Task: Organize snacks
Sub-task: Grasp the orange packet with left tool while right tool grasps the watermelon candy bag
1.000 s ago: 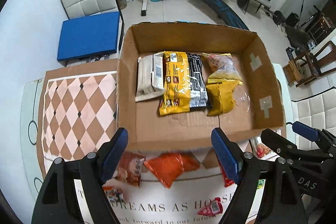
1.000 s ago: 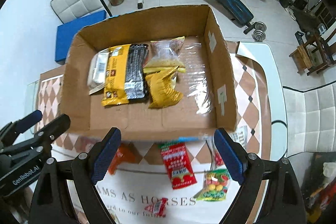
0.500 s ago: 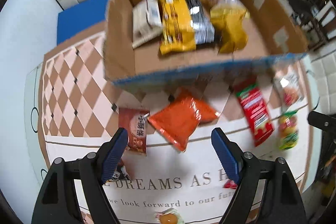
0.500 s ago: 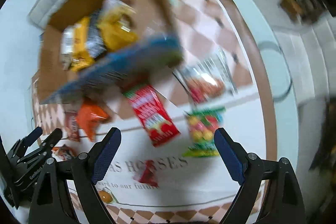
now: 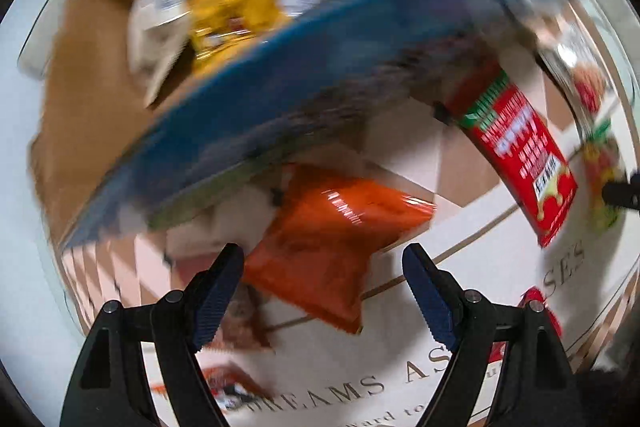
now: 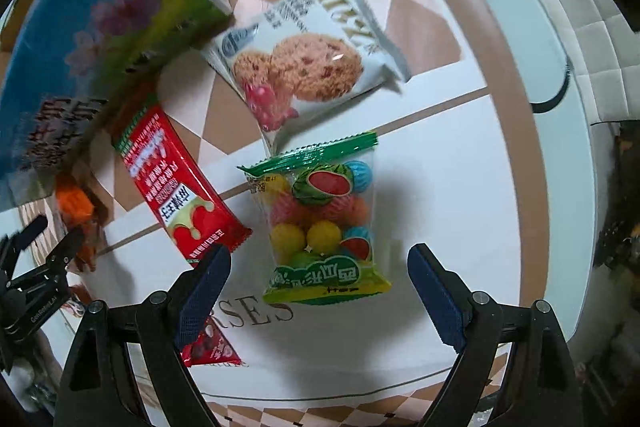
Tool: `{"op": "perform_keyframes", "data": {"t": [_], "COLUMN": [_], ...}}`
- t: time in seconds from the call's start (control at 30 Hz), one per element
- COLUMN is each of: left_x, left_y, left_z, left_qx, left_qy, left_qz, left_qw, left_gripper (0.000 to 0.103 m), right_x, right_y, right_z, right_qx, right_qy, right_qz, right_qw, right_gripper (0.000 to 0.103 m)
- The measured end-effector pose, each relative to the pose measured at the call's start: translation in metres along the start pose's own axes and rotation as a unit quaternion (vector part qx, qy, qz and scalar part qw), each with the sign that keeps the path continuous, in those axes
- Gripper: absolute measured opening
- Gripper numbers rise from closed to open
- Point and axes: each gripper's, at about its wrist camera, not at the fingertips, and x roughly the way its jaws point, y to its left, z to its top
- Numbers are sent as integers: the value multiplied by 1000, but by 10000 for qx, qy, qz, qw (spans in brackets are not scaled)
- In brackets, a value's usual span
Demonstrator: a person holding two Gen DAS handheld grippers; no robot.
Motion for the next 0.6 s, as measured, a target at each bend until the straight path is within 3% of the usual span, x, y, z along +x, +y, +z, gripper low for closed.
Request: {"op": "perform_keyframes", "data": {"t": [0.13, 0.27, 0.4, 0.53, 0.6], "left_x": [9, 4, 4, 10, 12], "left_y": [-6, 2, 2, -9, -10], "left_z": [5, 2, -15, -28, -33], "left_qx": [-25, -762, -1548, -1769, -1887], "left_qy": [119, 234, 522, 668, 728], "left_qz": [-146, -546, -1081, -1217, -1100], "left_qw": [9998, 9953, 9806, 9744, 9731], "left_gripper": [79, 71, 70, 70, 70], "right_x": [12, 19, 25, 31, 33], "right_y": [0, -1, -7, -8, -8], "right_z": [2, 0, -9, -21, -26], "right_qx": [-31, -59, -70, -175, -174], "right_qy": [113, 154, 208, 349, 371], "right_qz": [-16, -70, -9, 76, 95], "right_qw": [9999, 9998, 9998, 9992, 9991], "right_gripper": [88, 62, 59, 58, 59]}}
